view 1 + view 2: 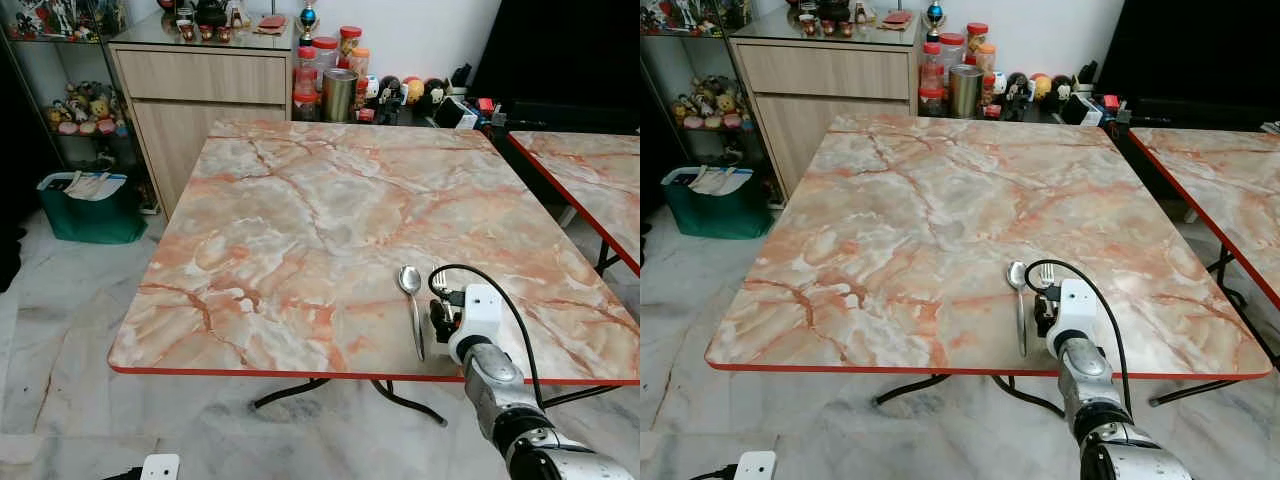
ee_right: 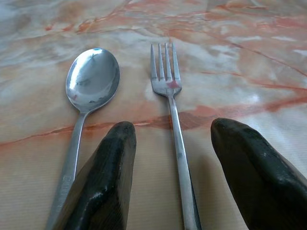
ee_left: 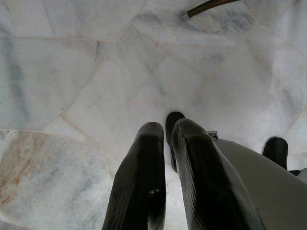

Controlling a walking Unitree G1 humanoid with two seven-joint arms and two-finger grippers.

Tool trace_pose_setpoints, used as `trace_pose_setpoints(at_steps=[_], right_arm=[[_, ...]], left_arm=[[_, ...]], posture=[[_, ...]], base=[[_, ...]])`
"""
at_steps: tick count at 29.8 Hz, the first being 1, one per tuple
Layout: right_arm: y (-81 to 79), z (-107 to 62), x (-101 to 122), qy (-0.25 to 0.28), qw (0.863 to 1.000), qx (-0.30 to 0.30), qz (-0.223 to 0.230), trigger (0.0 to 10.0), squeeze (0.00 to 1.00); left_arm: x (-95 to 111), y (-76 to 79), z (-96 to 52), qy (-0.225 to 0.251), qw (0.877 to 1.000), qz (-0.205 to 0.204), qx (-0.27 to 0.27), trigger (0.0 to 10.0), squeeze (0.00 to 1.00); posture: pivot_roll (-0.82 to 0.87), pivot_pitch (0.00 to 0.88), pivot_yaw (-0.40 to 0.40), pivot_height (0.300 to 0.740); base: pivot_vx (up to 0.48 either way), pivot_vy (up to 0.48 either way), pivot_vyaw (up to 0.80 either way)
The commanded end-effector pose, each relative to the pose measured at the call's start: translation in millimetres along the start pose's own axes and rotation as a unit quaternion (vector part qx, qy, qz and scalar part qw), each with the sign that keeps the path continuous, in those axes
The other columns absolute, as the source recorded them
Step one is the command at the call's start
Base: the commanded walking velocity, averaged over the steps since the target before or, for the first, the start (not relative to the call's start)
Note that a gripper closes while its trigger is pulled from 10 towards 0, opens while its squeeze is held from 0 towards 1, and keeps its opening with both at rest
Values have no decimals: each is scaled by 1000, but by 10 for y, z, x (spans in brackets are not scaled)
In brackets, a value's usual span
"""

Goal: Setting the table

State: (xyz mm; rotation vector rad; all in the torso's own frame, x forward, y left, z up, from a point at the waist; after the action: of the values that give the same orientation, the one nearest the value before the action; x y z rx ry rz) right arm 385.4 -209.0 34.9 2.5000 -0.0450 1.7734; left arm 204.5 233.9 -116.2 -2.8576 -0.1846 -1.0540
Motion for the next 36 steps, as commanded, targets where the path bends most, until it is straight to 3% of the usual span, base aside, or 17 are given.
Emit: trace_pose_setpoints(at_steps=[1,16,17,18,19,36], right_arm=[[45,-14,-64,-12,1000,-9,7,10000,0],[41,-61,-259,-44,999,-16,15,10000,0],[27,-63,-262,-43,999,-12,19,2941,0],[27,-63,-262,-43,999,-12,19,2941,0],[21,-63,-262,-43,999,-11,19,0,0],[15,-59,-252,-42,999,-13,17,0,0]], left_arm=[[-48,-18,-12,-8,1000,-1,-1,10000,0],[-40,-6,-6,-10,1000,-2,-5,10000,0],[-47,-6,-8,-11,1000,-2,-5,10000,0],[-47,-6,-8,-11,1000,-2,-5,10000,0],[-49,-5,-8,-11,1000,-2,-5,10000,0],[-37,-8,-4,-12,1000,-1,-8,10000,0]], posture=[[106,69,-79,740],[110,66,-80,740],[109,66,-79,740],[109,66,-79,740],[109,65,-80,740],[112,63,-76,740]], base=[[0,0,0],[0,0,0],[0,0,0],[0,0,0],[0,0,0],[0,0,0]])
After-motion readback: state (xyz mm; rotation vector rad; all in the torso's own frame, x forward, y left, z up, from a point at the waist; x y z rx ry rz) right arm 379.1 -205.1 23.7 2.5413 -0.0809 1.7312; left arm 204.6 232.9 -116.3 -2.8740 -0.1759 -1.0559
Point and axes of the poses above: a point about 5 cm out from each wrist's last joint towards the gripper, its own z axis pointing out of the wrist towards the gripper, its own x axis along the axis of the wrist's last joint, y = z × x, the point moved 5 cm from there along z, pointing out of the wrist towards the gripper, and after that the axes turned 4 degrees about -z, right-handed, at the moved point
